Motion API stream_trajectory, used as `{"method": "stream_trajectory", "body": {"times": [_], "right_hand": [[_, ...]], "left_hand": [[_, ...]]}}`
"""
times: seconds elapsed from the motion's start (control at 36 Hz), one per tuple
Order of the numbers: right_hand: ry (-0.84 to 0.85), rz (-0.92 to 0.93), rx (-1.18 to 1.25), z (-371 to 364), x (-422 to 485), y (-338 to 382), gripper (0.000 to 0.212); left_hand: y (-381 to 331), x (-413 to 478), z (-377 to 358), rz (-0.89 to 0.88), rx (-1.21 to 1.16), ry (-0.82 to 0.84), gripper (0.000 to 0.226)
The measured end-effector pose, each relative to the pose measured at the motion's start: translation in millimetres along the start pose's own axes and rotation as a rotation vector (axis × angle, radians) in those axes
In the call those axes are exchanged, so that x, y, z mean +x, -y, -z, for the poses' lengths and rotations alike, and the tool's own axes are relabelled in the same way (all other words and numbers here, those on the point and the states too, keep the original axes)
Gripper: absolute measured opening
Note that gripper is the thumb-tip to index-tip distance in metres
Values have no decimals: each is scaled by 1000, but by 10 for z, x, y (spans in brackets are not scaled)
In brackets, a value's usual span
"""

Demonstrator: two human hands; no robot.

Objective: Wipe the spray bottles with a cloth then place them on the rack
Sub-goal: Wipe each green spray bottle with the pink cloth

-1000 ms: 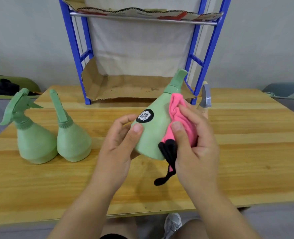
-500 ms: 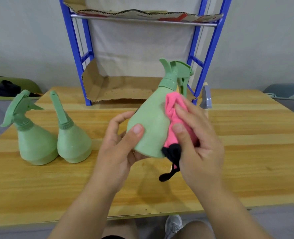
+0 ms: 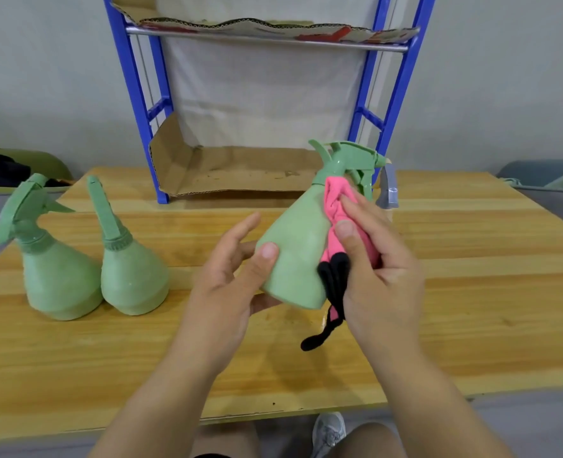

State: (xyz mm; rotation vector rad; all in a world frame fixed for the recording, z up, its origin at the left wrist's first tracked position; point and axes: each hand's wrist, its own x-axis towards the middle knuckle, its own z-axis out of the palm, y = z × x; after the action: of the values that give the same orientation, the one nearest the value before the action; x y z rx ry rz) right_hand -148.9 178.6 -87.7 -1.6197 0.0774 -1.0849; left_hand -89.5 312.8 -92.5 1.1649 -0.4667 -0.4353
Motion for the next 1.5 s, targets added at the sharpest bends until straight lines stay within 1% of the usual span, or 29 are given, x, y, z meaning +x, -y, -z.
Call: {"method": "stream_trajectory", "body": {"times": [0.06,0.08,0.14,0.19,0.25,0.31,0.33,0.39,0.47,0.53,0.64,0.69,0.75,0.78,0.83,0.92,1.0,1.06,1.14,1.17,1.22,1.33,1.42,1.5], "right_hand": [[-5,47,-19,-7,-13,7,30],[-2,73,-29,-9,-14,14,31],[13,113,-43,-4,-16,27,31],[36,175,-89,11,-24,26,30],[82,282,-167,18,-50,12,30],[131,375,-208,27,-89,-24,30],[140,391,-216,39,-94,-37,30],[125,332,-195,81,-45,-37,28],[53,86,-9,116,111,-9,27],[18,37,49,118,184,10,27],[21,50,33,86,90,44,29],[53,121,-73,65,-24,50,32],[69,218,-196,51,-125,24,30],[68,245,-219,50,-156,8,30],[62,274,-219,57,-162,-15,29],[67,312,-211,63,-110,10,29],[107,376,-205,59,-64,50,30],[112,329,-139,80,2,56,29],[99,137,94,115,142,52,28],[84,104,135,118,170,52,30],[53,79,142,120,178,39,33],[70,109,79,115,17,19,28],[122,233,-84,108,-126,-13,29],[144,276,-104,103,-139,-13,30]], "left_hand": [[21,-30,-30,-62,52,48,65],[35,-37,-34,-88,88,68,74],[41,-40,-15,-100,83,77,83],[31,-25,2,-78,1,76,85],[7,-19,0,-40,-84,41,84],[-3,-15,-4,-39,-105,32,84],[0,-15,-5,-46,-94,46,82],[5,-22,-4,-47,-67,72,74],[15,-32,-11,-38,-66,108,65],[10,-36,-40,-34,-79,128,66],[-10,-19,-80,-43,-56,102,73],[-11,-13,-74,-45,-51,80,73],[3,-12,-56,-13,-73,38,66],[11,-14,-45,6,-86,20,63],[25,-20,-30,14,-61,7,62],[32,-20,-50,-27,3,46,77],[29,-8,-35,-55,-6,57,77],[12,-20,-30,-50,-44,77,73],[-7,-57,-69,-21,-95,134,63],[-8,-60,-88,-14,-104,145,63],[-2,-56,-114,-4,-124,163,64],[-1,-44,-112,22,-154,138,63],[10,-36,-104,23,-155,64,71],[28,-46,-100,24,-164,24,72]]}}
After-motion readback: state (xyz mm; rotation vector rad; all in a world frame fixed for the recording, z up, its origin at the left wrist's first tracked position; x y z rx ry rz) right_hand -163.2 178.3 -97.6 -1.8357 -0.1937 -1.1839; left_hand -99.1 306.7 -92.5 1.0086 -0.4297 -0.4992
